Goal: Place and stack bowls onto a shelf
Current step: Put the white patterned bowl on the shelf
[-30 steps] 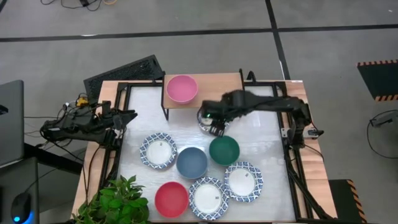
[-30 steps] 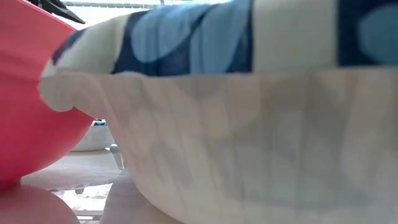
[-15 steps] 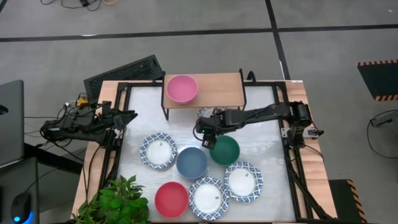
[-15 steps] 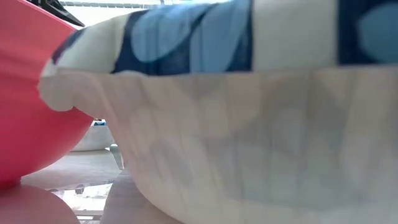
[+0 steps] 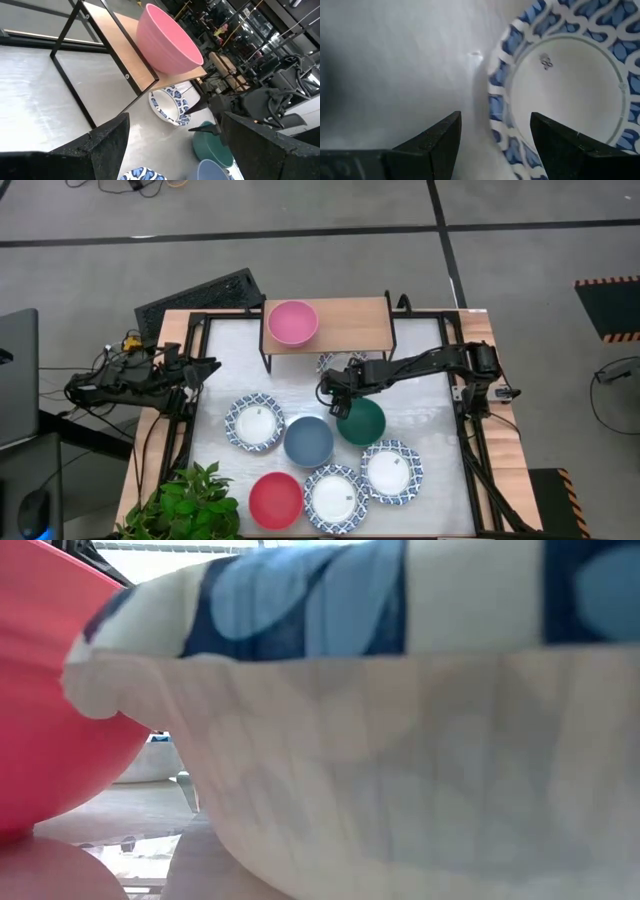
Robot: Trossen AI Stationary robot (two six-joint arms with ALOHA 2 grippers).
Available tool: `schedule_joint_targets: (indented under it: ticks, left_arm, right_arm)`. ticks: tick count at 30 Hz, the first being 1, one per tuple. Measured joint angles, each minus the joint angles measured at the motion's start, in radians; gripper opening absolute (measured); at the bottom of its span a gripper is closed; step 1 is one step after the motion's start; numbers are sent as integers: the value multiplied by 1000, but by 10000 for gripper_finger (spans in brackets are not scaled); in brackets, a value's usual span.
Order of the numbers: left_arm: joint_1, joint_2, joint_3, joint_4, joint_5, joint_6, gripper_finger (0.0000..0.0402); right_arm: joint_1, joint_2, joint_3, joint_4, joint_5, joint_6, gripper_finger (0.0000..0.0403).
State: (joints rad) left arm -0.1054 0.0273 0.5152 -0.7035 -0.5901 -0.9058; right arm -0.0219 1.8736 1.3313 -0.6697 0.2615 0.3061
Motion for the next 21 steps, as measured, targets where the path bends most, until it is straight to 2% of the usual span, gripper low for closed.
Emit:
schedule_joint_targets:
  ticks: [7, 12, 16, 21]
  left_arm:
    - [0, 0, 0, -6, -1, 0, 302]
    - [0, 0, 0, -6, -10, 0, 302]
    - [0, 0, 0, -6, -13, -6, 302]
    - [0, 0, 0, -10, -13, -12, 302]
  right_arm:
    - [-40, 0, -46, 37, 0, 0, 262]
    - [-62, 21, -45, 65, -20, -1, 235]
    - [-71, 46, -42, 69, -54, -17, 184]
    - [-70, 57, -40, 43, -59, -20, 75]
